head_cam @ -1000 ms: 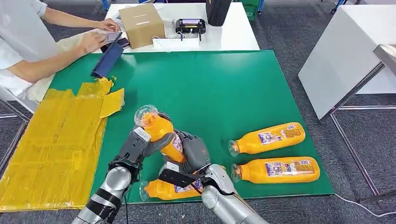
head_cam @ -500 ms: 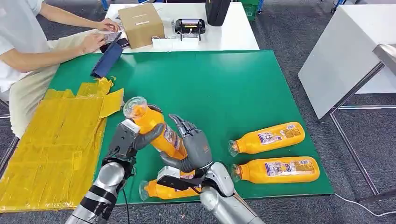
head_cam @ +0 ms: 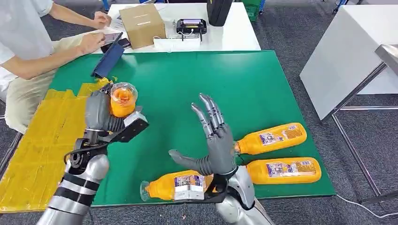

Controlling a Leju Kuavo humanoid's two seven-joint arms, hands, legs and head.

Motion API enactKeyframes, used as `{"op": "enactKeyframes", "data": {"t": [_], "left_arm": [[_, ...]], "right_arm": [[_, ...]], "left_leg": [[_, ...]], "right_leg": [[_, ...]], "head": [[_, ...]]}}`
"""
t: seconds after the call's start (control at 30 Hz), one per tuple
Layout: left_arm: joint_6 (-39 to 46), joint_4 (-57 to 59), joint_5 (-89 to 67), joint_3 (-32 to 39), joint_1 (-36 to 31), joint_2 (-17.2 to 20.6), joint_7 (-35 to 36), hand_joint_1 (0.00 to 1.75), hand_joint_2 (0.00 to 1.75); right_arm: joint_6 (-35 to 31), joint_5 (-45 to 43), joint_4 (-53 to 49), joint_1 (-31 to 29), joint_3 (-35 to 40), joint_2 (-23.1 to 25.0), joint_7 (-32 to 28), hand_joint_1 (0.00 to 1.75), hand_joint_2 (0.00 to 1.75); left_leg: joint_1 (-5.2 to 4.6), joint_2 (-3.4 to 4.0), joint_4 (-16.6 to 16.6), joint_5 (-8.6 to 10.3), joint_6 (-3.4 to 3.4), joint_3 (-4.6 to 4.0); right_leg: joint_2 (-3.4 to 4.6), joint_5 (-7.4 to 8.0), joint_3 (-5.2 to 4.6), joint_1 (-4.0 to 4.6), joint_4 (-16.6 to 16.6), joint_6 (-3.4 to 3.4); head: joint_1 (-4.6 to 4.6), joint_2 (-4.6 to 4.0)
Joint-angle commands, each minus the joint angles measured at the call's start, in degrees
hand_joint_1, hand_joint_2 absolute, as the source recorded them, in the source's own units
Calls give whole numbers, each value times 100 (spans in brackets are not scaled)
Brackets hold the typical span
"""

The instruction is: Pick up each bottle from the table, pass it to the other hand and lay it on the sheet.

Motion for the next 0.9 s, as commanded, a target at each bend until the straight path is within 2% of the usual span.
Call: {"op": "enactKeyframes", "data": {"t": [0.03,0.07,0.13,0.23,0.3,0.43,0.57,0.6,0.63,0.67,0.9], "left_arm": [[-889,2762,-1809,-129,-1132,317,916,175,175],[-1062,3086,-1813,-410,-1219,392,1205,175,175],[-874,3477,-1813,-517,-1263,359,1322,175,175],[-874,3477,-1813,-517,-1263,359,1322,175,175],[-1235,3704,-1813,-451,-1212,299,1401,175,175],[-1220,4444,-1813,-524,-1127,279,1778,175,175],[-1100,4682,-1813,-412,-1016,303,1961,175,175],[-1048,4677,-1813,-426,-995,325,1991,9,175],[-1040,4681,-1813,-429,-987,329,1997,9,175],[-1020,4662,-1798,-363,-962,321,1978,0,175],[-953,4560,-1802,-162,-894,275,1864,0,175]], "right_arm": [[779,391,-658,-125,203,-406,366,0,175],[856,469,-589,-150,269,-391,430,0,175],[837,504,-520,-151,333,-375,466,0,175],[837,504,-520,-151,333,-375,466,0,175],[1113,550,-415,-144,381,-418,616,0,175],[1384,1295,62,-188,558,-445,1068,0,175],[1696,1466,498,-170,696,-498,1314,0,175],[1818,1487,600,-175,748,-524,1344,0,175],[1840,1487,641,-170,767,-536,1348,0,175],[1991,1571,778,-178,827,-573,1438,0,175],[2148,1672,986,-175,906,-628,1574,0,175]], "left_leg": [[9,-18,-2,-5,-11,30],[7,-10,-5,-4,-9,29],[4,-15,-7,-1,-8,30],[5,-5,-2,-2,-8,20],[6,-11,1,-2,-8,16],[3,1,-8,-3,-8,25],[7,5,-10,-6,-11,35],[9,4,-12,-8,-14,44],[7,2,-11,-4,-11,30],[12,0,-8,-8,-14,38],[10,1,-6,-6,-10,29]], "right_leg": [[18,-8,33,4,-2,-14],[21,-4,30,3,-6,-11],[12,-6,32,0,-5,-9],[18,-5,21,2,-1,-7],[11,-7,20,3,1,-7],[22,-2,27,-1,-6,-7],[32,-2,35,3,-11,-11],[39,-4,43,3,-11,-14],[28,-2,30,3,-10,-10],[35,-5,41,8,-11,-14],[31,-3,33,6,-6,-10]], "head": [[0,0],[0,0],[0,0],[0,0],[0,0],[0,0],[0,0],[0,0],[0,0],[0,0],[0,0]]}}
